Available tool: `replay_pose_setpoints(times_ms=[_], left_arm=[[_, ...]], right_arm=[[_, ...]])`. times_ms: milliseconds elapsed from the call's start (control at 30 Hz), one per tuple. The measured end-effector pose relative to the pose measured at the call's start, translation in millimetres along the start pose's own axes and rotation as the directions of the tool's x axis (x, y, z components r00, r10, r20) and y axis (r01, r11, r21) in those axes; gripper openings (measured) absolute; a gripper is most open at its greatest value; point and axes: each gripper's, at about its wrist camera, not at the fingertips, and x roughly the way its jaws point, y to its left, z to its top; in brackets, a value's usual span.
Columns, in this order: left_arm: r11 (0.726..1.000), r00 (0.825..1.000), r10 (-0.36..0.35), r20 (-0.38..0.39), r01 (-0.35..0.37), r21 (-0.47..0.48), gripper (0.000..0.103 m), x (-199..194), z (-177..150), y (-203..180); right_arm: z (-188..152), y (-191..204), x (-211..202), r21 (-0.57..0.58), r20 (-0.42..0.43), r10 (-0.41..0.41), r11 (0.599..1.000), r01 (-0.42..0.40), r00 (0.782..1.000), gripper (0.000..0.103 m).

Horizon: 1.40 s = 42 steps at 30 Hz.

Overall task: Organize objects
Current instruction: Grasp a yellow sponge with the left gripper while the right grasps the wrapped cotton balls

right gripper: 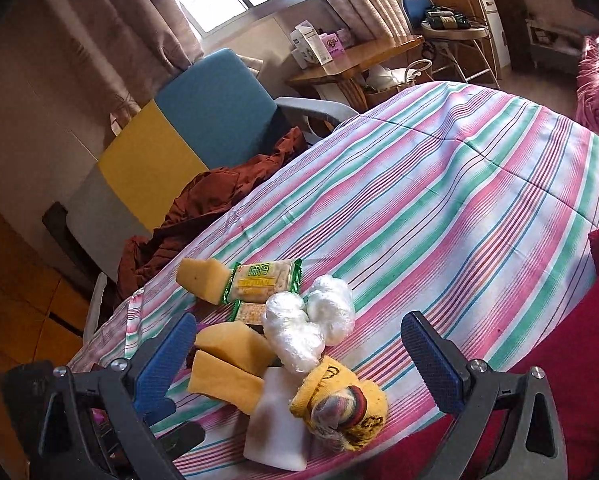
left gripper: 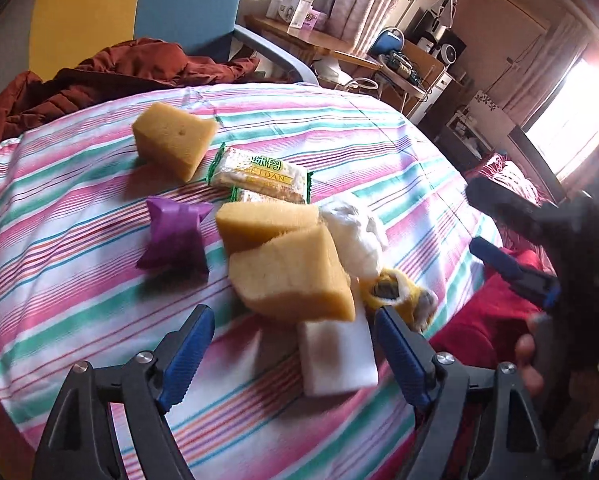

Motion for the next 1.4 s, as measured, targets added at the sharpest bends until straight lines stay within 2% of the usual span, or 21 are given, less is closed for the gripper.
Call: replay_pose_setpoints(times_ms=[167,200,267,300,433,567,733,900,1100,1233,1300,1367,1400], left_arm=[[1.0,1.0,0.014,-0.022,-0.014,-0.001,0.084,27.6,16.6,-0.1],[1.0,1.0,0.012,-0.028,-0.012,-0.001,0.082,32.8,18.5,0.6],[0.999,0.999,-0.019,-0.041,0.018,-0.039,0.069,39.4,19.7,6.4],[0.997,0.998,-0.043,-0.041,0.041,-0.065,0.069,41.0,18.5,11.0],[0.992,0.996,-0.087,-0.024,0.085,-0.091,0.065,29.3,8.4,21.3],[0.993,0.996,-0.085,-0.003,0.084,-0.085,0.065,6.1,-11.0,29.6],[0.997,1.0,-0.022,0.008,0.023,-0.077,0.065,-19.8,-41.6,41.5],[0.996,1.0,0.011,0.018,-0.009,-0.093,0.065,-39.1,-70.2,52.9],[0.997,0.997,0.062,0.041,-0.06,-0.053,0.066,-54.5,-90.9,50.4],[0.997,0.997,0.064,0.05,-0.062,-0.042,0.066,-57.3,-102.6,52.5],[0.997,0.997,0.062,0.053,-0.059,-0.048,0.066,-57.0,-104.2,53.6],[0.997,0.996,0.063,0.058,-0.06,-0.045,0.065,-57.5,-104.8,53.0],[0.997,0.996,0.066,0.059,-0.064,-0.038,0.066,-56.9,-104.8,52.0]], right_arm=[[0.8,-4.8,1.7,0.026,-0.009,0.012,1.0,-0.011,1.0,0.103],[1.0,-5.5,2.1,0.032,-0.01,0.013,0.999,-0.012,1.0,0.103],[1.4,-7.6,2.4,0.044,-0.01,0.013,0.999,-0.013,1.0,0.103],[1.4,-8.5,2.7,0.05,-0.012,0.014,0.999,-0.013,1.0,0.103],[1.9,-12.1,4.6,0.072,-0.021,0.012,0.997,-0.011,1.0,0.103],[2.0,-11.9,9.4,0.072,-0.044,-0.001,0.997,0.004,0.999,0.103],[0.7,-10.1,19.3,0.05,-0.095,-0.046,0.997,0.051,0.994,0.103],[-2.5,-9.2,34.0,0.026,-0.162,-0.103,0.994,0.109,0.981,0.103],[-1.9,-5.2,32.4,0.009,-0.148,-0.115,0.993,0.118,0.982,0.103],[-1.6,0.3,39.1,-0.019,-0.172,-0.12,0.993,0.118,0.978,0.103],[-2.5,10.4,45.0,-0.079,-0.185,-0.132,0.99,0.119,0.974,0.098],[-4.5,24.9,55.3,-0.172,-0.198,-0.159,0.977,0.126,0.967,0.084],[-5.7,30.0,61.7,-0.209,-0.204,-0.174,0.969,0.131,0.963,0.08]])
